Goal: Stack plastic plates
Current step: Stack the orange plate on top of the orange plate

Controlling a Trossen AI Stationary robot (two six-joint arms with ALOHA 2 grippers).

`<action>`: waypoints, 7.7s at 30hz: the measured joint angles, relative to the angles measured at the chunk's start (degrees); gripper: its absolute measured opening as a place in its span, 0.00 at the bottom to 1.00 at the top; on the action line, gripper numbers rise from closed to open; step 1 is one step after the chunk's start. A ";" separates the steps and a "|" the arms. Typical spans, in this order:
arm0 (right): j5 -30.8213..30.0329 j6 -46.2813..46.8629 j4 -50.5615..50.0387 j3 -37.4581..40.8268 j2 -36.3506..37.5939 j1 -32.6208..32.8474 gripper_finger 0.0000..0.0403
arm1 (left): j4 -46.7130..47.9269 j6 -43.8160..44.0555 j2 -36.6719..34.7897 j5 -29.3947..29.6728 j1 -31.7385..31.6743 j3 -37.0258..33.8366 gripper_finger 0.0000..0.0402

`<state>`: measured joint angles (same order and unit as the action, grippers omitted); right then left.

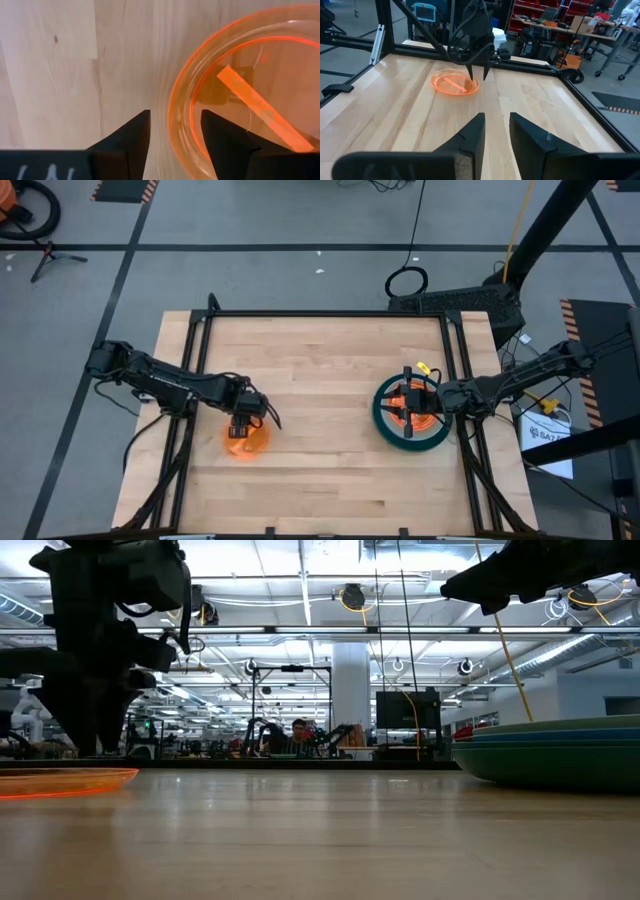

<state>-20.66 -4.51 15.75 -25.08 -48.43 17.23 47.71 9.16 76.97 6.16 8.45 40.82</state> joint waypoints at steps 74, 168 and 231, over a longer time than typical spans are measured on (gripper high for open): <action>0.00 0.39 0.25 0.00 -0.01 0.00 0.20 | -10.53 9.45 0.98 -1.02 0.33 -5.33 0.01; -28.77 15.55 -5.93 -32.09 -40.54 -2.31 0.09 | -31.64 7.07 1.03 36.12 3.58 13.62 0.00; -25.38 15.79 -10.20 -32.02 -40.52 -2.38 0.00 | -30.00 6.00 1.03 28.79 3.89 13.62 0.05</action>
<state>-46.04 11.28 5.55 -57.10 -88.95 14.85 17.72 15.16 78.00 34.95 12.34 54.43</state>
